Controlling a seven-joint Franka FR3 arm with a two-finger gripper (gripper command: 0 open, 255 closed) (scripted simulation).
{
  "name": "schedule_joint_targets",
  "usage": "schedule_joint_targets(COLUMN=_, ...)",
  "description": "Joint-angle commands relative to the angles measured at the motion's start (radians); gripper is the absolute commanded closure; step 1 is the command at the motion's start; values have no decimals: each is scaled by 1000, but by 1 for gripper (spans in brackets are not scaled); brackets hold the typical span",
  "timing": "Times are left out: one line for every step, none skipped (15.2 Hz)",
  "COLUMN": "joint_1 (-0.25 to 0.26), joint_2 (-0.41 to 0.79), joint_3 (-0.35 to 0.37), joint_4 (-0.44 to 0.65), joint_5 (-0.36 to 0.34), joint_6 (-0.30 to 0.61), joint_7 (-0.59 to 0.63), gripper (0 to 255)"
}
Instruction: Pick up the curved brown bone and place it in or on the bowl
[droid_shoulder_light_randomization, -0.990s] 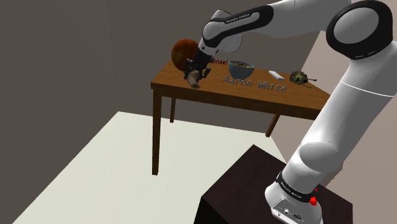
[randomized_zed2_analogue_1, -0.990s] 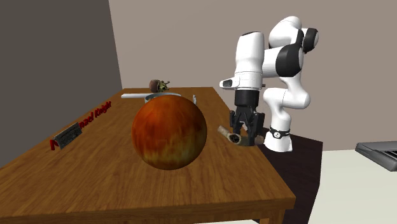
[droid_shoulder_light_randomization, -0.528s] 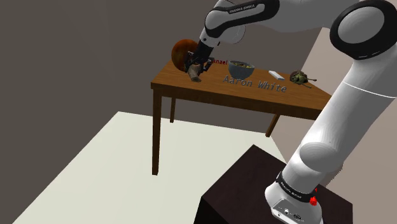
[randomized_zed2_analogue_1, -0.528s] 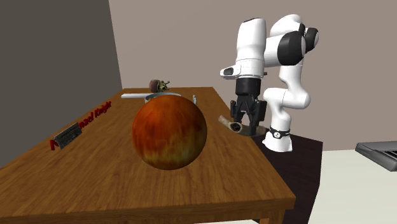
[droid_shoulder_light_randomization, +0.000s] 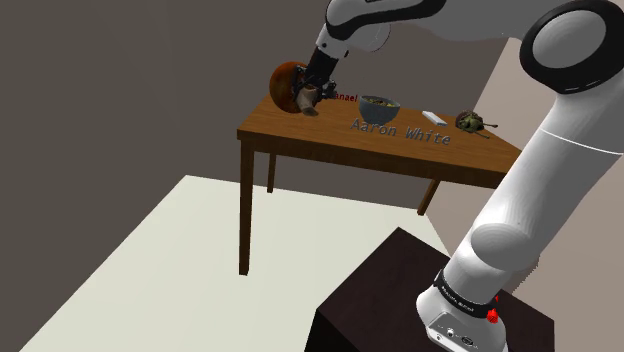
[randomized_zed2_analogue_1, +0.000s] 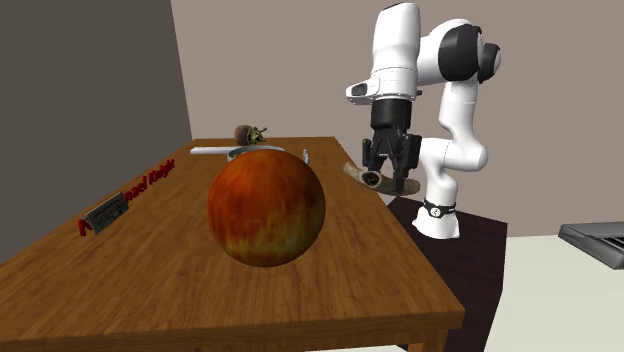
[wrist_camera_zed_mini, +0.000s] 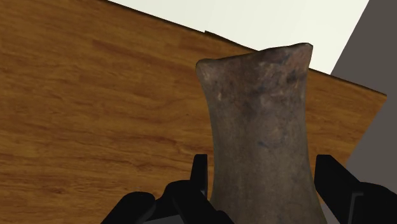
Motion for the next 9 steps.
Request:
schedule_joint_targets(joint_1=0, joint_2=-4, joint_3=0, joint_4=23, joint_5=-3, joint_6=-27, joint_7=5, gripper=255)
schedule_joint_targets(joint_1=0, joint_2=-4, joint_3=0, joint_4=36, joint_5=-4, joint_6=-40, joint_7=7, gripper=255)
schedule_joint_targets(joint_1=-1, joint_2=-4, joint_3=0, joint_4=50, joint_5=-5, joint_6=-53, joint_7=10, gripper=255)
schedule_joint_targets(joint_1=-1, joint_2=-4, joint_3=-1, joint_4=64, joint_5=-6, joint_6=-66, joint_7=12, gripper=255)
schedule_joint_targets(joint_1=-1, joint_2=-3, joint_3=-1, joint_4=78, joint_5=-7, joint_6=-80, joint_7=14, gripper=255)
schedule_joint_targets(joint_1=-1, joint_2=-2, joint_3=-1, joint_4=92, joint_5=-8, joint_6=-93, joint_7=16, gripper=255)
schedule_joint_targets(joint_1=-1, joint_2=-1, joint_3=-1, joint_4=107, joint_5=-9, joint_6=-107, joint_7=18, gripper=255)
schedule_joint_targets(joint_1=-1, joint_2=0, joint_3=-1, joint_4=122, joint_5=-10, joint_6=-120, joint_7=20, gripper=255)
schedule_joint_targets(joint_1=-2, joint_2=2, joint_3=-2, joint_4=137, joint_5=-11, joint_6=-134, joint_7=22, gripper=255)
